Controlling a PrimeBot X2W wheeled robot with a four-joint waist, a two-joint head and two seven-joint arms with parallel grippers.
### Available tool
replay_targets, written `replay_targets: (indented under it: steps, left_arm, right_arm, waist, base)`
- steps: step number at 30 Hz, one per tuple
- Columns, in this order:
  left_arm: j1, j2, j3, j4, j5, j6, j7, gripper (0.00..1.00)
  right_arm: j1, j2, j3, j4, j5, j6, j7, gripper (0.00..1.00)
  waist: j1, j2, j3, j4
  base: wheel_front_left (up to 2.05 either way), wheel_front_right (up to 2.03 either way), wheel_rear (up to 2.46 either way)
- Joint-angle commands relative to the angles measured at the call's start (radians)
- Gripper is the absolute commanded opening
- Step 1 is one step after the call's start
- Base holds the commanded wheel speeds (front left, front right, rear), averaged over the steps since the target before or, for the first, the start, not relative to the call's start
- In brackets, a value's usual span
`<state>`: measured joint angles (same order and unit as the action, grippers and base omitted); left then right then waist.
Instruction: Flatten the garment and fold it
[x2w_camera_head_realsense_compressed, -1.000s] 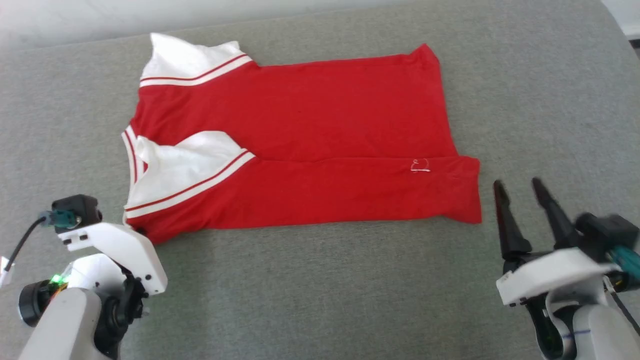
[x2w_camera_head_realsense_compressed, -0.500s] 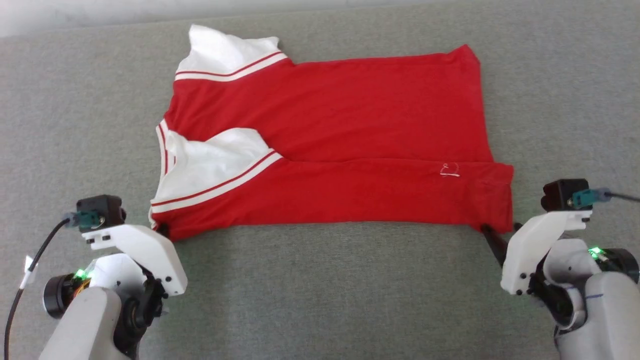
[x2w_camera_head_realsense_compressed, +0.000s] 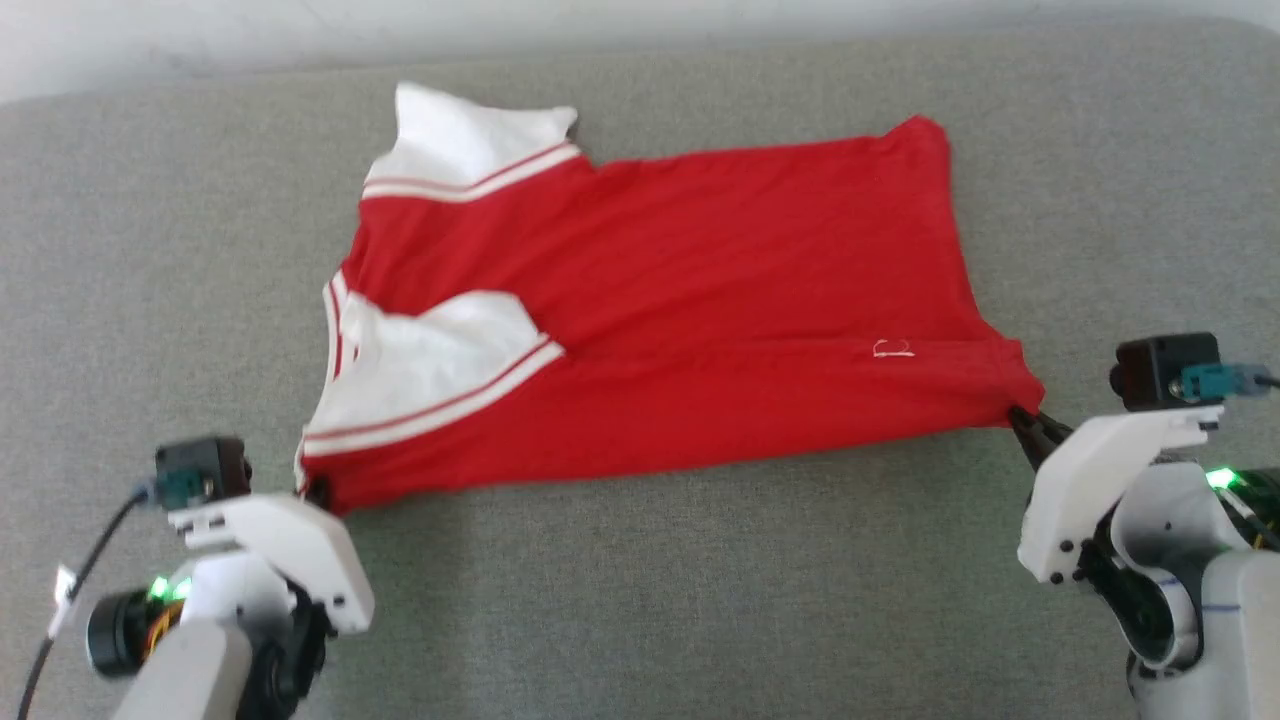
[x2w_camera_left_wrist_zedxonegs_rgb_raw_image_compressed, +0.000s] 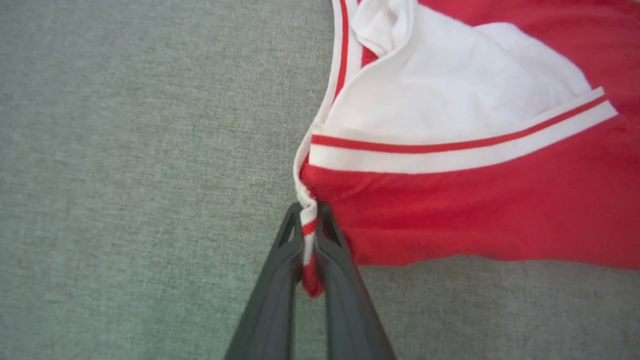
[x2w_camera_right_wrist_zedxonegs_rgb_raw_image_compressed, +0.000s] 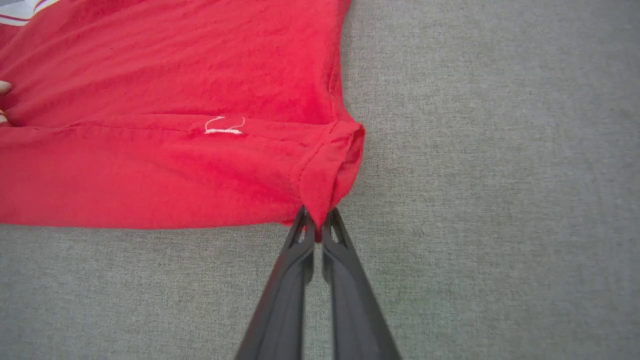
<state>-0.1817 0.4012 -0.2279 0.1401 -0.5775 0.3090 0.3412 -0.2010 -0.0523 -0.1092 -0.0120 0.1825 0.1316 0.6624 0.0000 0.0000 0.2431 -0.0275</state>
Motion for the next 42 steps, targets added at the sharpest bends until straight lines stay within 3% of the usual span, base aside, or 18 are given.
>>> replay_targets:
  steps: [1,6,15,22,23,24,25,26,30,35,42]
  left_arm:
    - [0.045,0.01,0.005,-0.013,0.013,0.018,-0.009,0.0]
    - [0.139,0.009,0.008,-0.077,0.012,0.049,-0.013,0.0]
    - [0.273,0.017,-0.015,-0.179,0.016,0.083,0.017,0.0]
    - [0.256,0.014,-0.027,-0.176,0.013,0.07,0.012,0.0]
    - [0.253,0.011,-0.028,-0.173,0.012,0.066,0.005,0.15]
    - [0.25,0.005,-0.025,-0.167,0.006,0.062,-0.004,0.46]
    - [0.249,0.002,-0.026,-0.16,0.002,0.057,-0.01,1.0]
    - [0.25,0.001,-0.028,-0.154,0.002,0.053,-0.014,1.0]
    - [0.253,0.005,-0.032,-0.161,0.016,0.045,-0.05,1.0]
    - [0.225,0.02,-0.022,-0.214,0.069,0.028,-0.173,1.0]
    - [0.054,0.063,-0.053,-0.22,0.158,-0.053,-0.288,1.0]
  right_arm:
    - [0.028,0.002,0.0,-0.026,-0.013,-0.001,-0.019,0.0]
    - [0.092,0.002,-0.01,-0.082,-0.034,-0.001,-0.005,0.0]
    - [0.236,0.002,-0.031,-0.118,-0.046,-0.001,0.136,0.0]
    - [0.24,0.002,-0.028,-0.036,-0.029,-0.001,0.083,0.0]
    - [0.235,0.002,-0.028,-0.029,-0.026,-0.001,0.062,0.0]
    - [0.232,0.002,-0.03,-0.022,-0.02,-0.001,0.04,0.26]
    - [0.231,0.002,-0.028,-0.014,-0.011,-0.001,0.023,0.55]
    - [0.233,0.002,-0.028,-0.008,-0.003,-0.001,0.004,1.0]
    - [0.246,0.002,-0.035,-0.002,0.03,-0.001,-0.096,1.0]
    - [0.263,0.002,-0.023,-0.036,0.072,-0.001,-0.267,1.0]
    - [0.242,0.002,0.021,-0.1,0.03,-0.001,-0.576,1.0]
  waist:
    - [0.0,0.0,-0.031,-0.004]
    - [0.0,0.0,-0.053,-0.001]
    - [0.0,0.0,-0.052,0.015]
    - [0.0,0.0,-0.031,0.025]
    - [0.0,0.0,-0.031,0.026]
    - [0.0,0.0,-0.032,0.027]
    - [0.0,0.0,-0.036,0.028]
    - [0.0,0.0,-0.041,0.028]
    - [0.0,0.0,-0.065,0.028]
    - [0.0,0.0,-0.085,0.02]
    - [0.0,0.0,-0.056,-0.005]
  base:
    - [0.0,0.0,0.0]
    - [0.0,0.0,0.0]
    - [0.0,0.0,0.0]
    - [0.0,0.0,0.0]
    - [0.0,0.0,0.0]
    - [0.0,0.0,0.0]
    - [0.0,0.0,0.0]
    - [0.0,0.0,0.0]
    - [0.0,0.0,0.0]
    - [0.0,0.0,0.0]
    - [0.0,0.0,0.0]
